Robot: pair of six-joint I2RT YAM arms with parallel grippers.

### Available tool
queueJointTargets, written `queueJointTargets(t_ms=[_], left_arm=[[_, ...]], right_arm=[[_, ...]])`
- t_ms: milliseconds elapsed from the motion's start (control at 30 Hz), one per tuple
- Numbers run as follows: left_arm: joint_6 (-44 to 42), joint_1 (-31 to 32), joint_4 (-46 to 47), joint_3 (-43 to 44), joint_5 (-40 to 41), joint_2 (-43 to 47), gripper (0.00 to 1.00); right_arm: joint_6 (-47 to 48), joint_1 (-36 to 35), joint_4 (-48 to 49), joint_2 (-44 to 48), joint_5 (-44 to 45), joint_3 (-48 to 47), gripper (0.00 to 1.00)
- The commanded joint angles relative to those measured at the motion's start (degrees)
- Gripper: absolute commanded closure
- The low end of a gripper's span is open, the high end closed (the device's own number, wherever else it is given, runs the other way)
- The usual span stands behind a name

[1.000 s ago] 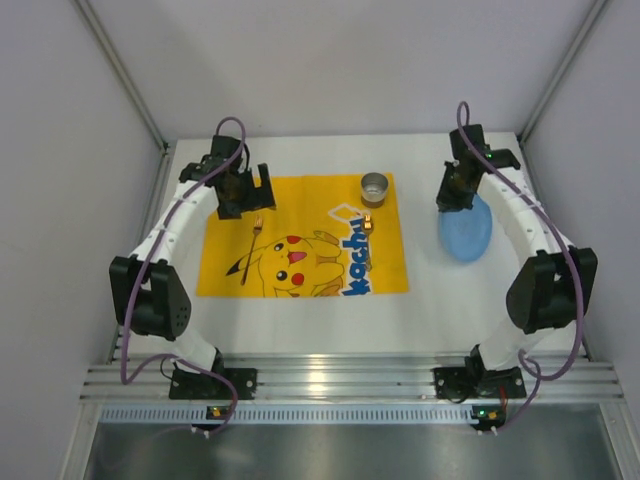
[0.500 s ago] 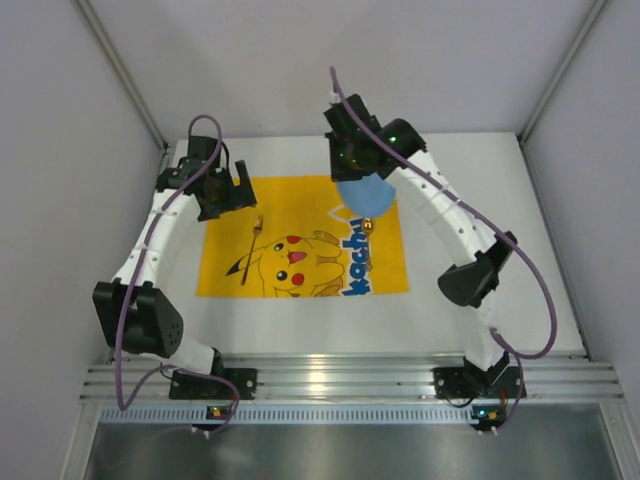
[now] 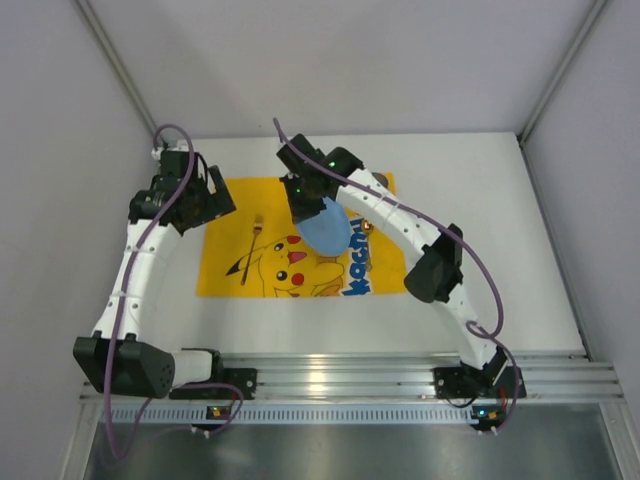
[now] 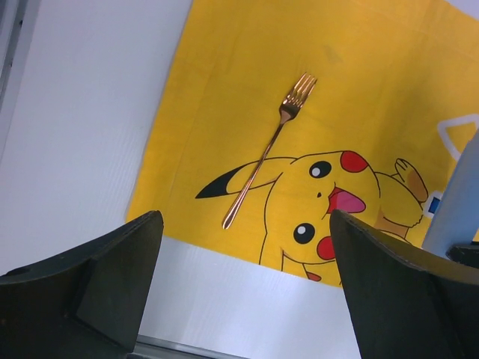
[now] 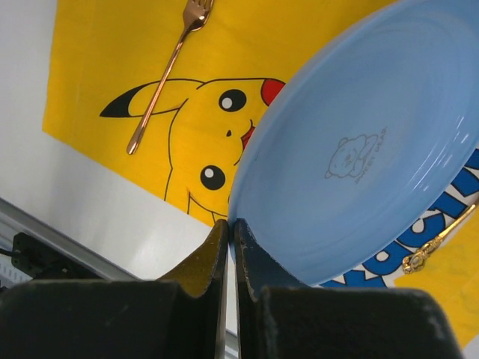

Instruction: Set the dinner table for one person

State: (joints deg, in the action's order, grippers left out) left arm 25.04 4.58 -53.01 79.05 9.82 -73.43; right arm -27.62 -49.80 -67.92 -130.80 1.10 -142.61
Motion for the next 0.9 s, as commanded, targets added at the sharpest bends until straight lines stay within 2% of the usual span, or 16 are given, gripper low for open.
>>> queueJointTargets(t_ms=[0,300,533,633,667,733,767,867], left_arm=[[1.2,-0.2,-2.4,-0.6,1.6,1.0,0.02],[1.9,-0.2,-7.0,-0.3,3.7,5.1,0.01],[2.7,-0.2,-11.9,1.0,8.3,8.9,0.02],[3.4,-0.2,-13.9,1.4,9.0,9.9,0.01],[3.5,-0.2,-14.2,1.5,9.2,10.1,0.02],[3.9,-0.2,-15.0,1.8,9.6,10.2,0.02],[4.1,-0.2,-15.3,2.0,10.1,10.2,0.02],[4.7,-0.2,-14.8,2.9,11.3,9.9,0.02]], right_arm=[[0.5,-1.1,3.7,-2.3,-2.1,-1.4,1.00],[0.9,-2.4,7.6,-8.3,-7.3,0.0,1.00],[-0.6,-3.8,13.2,-9.0,-12.3,3.6,1.00],[-0.9,-3.8,16.2,-8.0,-12.4,7.2,0.68],[-0.6,-3.8,16.8,-7.6,-12.1,7.9,0.45],[0.1,-3.7,17.1,-6.7,-11.4,8.5,0.26],[0.9,-3.6,17.3,-6.2,-11.1,8.7,0.10],[2.9,-3.3,19.0,-2.1,-11.6,9.9,0.05]])
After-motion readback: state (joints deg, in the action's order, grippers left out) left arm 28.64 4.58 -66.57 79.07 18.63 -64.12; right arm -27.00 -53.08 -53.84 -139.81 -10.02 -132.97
